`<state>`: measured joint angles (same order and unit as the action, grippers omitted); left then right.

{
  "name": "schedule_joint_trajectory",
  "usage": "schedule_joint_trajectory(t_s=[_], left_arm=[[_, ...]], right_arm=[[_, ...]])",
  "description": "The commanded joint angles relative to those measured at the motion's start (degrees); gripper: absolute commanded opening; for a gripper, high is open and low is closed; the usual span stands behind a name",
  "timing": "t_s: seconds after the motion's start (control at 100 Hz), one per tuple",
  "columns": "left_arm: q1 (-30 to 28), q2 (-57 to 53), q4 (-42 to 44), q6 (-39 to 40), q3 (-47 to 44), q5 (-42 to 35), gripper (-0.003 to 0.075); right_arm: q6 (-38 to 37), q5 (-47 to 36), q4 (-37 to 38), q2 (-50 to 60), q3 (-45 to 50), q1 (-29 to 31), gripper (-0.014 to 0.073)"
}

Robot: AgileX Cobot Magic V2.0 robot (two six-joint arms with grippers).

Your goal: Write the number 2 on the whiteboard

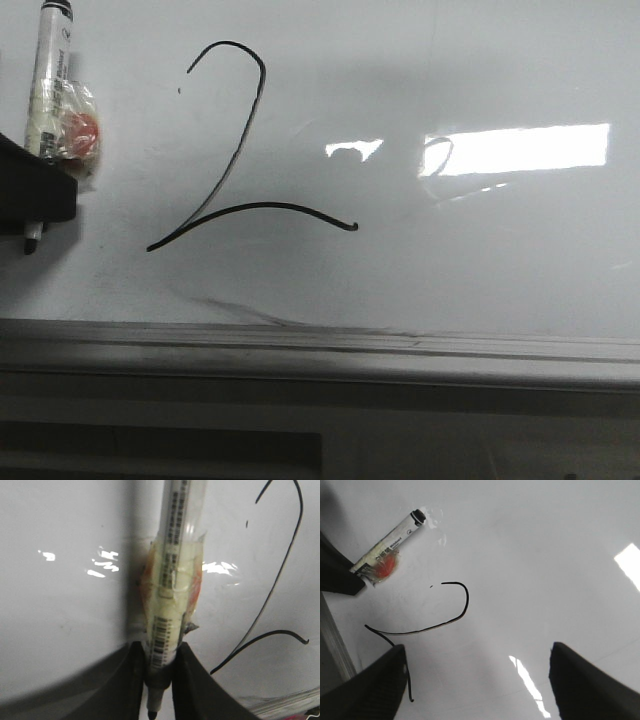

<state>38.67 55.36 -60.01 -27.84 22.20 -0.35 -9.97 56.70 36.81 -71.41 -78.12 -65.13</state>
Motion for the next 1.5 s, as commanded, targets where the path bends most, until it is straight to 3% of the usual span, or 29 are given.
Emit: schedule_joint_trajectory(t_s=[0.0, 0.26, 0.36, 0.55, 0.78, 0.87, 0.94, 1.02, 1.04, 1.08, 1.18, 1.26, 1.36, 1.49], left_arm=[[-0.5, -0.2, -0.3, 0.4, 1.7, -1.5, -0.0019], [-0.5, -0.2, 1.6, 0.4, 1.8, -0.1, -0.0007], [-0.5, -0.2, 0.6, 0.4, 1.8, -0.2, 0.0071], [-0.5, -0.2, 0.3, 0.4, 1.8, -0.6, 0.0298], [-0.5, -1.4, 0.4, 0.4, 1.8, -0.9, 0.0326], [-0.5, -3.6, 2.0, 0.4, 1.8, -0.3, 0.0318], [-0.5, -6.5, 2.2, 0.4, 1.8, 0.4, 0.0259], [-0.5, -11.3, 2.3, 0.4, 1.8, 0.4, 0.0104], [-0.5, -12.7, 2.7, 0.4, 1.8, 0.4, 0.0058], [-0.5, -15.0, 3.9, 0.3, 1.8, 0.4, -0.0018], [-0.5, -21.5, 8.0, 0.3, 1.8, 0.4, -0.0020], [-0.5, -25.7, 11.1, 0.3, 1.6, 0.4, -0.0020], [-0.5, -30.9, 16.3, 0.3, 0.4, 0.4, -0.0020], [-0.5, -38.3, 24.7, 0.3, -2.3, -1.5, -0.0020]], right_arm=[[-1.4, -2.0, 2.7, 1.5, -1.9, 0.1, 0.0514], [-2.2, -1.5, 2.6, 1.5, -1.9, 0.1, 0.0514], [-2.2, -1.5, 2.6, 1.5, -1.9, 0.1, 0.0514], [-2.6, -1.5, 2.6, 1.5, -1.9, 0.1, 0.0514], [-2.6, -1.3, 2.6, 1.5, -1.9, 0.1, 0.0514], [-4.2, -1.1, 2.6, 1.8, -1.9, 0.1, 0.0443], [-5.2, -0.8, 2.6, 2.7, -1.9, 0.1, 0.0248], [-5.5, -0.1, 2.1, 4.6, -1.7, 0.1, -0.0041], [-5.7, -0.1, 1.8, 5.2, -1.5, 0.1, -0.0076], [-6.5, -0.3, 1.4, 6.6, -0.8, 0.1, -0.0069], [-7.8, -3.2, 0.5, 11.5, 2.6, 0.1, -0.0071], [-7.8, -10.1, -0.4, 17.1, 8.0, 0.1, -0.0071], [-7.8, -19.8, -1.3, 26.3, 18.4, 0.1, -0.0070], [-8.1, -25.2, -1.3, 39.3, 32.9, 0.1, -0.0070]])
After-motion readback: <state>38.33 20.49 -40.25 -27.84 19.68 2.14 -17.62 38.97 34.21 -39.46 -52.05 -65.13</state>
